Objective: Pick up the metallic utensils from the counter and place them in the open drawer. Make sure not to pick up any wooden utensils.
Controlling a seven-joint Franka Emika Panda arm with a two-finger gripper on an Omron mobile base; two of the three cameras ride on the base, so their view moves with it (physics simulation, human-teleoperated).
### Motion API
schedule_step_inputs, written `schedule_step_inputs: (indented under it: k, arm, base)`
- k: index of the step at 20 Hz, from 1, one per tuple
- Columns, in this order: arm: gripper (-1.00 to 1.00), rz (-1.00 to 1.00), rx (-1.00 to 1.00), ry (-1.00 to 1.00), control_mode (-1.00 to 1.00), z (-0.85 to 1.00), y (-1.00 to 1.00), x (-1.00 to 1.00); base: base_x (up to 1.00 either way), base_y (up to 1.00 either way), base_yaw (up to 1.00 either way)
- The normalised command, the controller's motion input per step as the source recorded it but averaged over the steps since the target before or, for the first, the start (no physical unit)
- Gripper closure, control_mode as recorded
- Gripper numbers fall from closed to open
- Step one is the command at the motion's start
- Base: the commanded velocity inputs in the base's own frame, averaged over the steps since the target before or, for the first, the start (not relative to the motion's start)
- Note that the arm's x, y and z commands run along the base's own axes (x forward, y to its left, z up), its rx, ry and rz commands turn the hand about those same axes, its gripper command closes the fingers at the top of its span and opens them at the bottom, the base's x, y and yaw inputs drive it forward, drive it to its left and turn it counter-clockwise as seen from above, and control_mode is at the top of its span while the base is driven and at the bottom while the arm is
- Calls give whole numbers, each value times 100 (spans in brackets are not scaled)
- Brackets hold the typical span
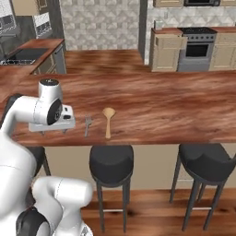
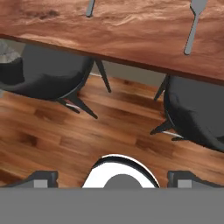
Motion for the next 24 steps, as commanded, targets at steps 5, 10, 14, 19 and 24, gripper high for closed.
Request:
schedule_step_inputs:
  k: [5,10,14,19,24]
  arm:
    - [-100,0,0,0,100,0,0,0]
    - [-100,0,0,0,100,0,0,0]
    - [-100,0,0,0,100,0,0,0]
    - [-100,0,0,0,100,0,0,0]
    - [-100,0,-2,19,-100,0,4,42]
  base:
    - [88,9,1]
    - [74,1,0]
    - [0,0,0]
    - [0,0,0]
    - [9,4,0]
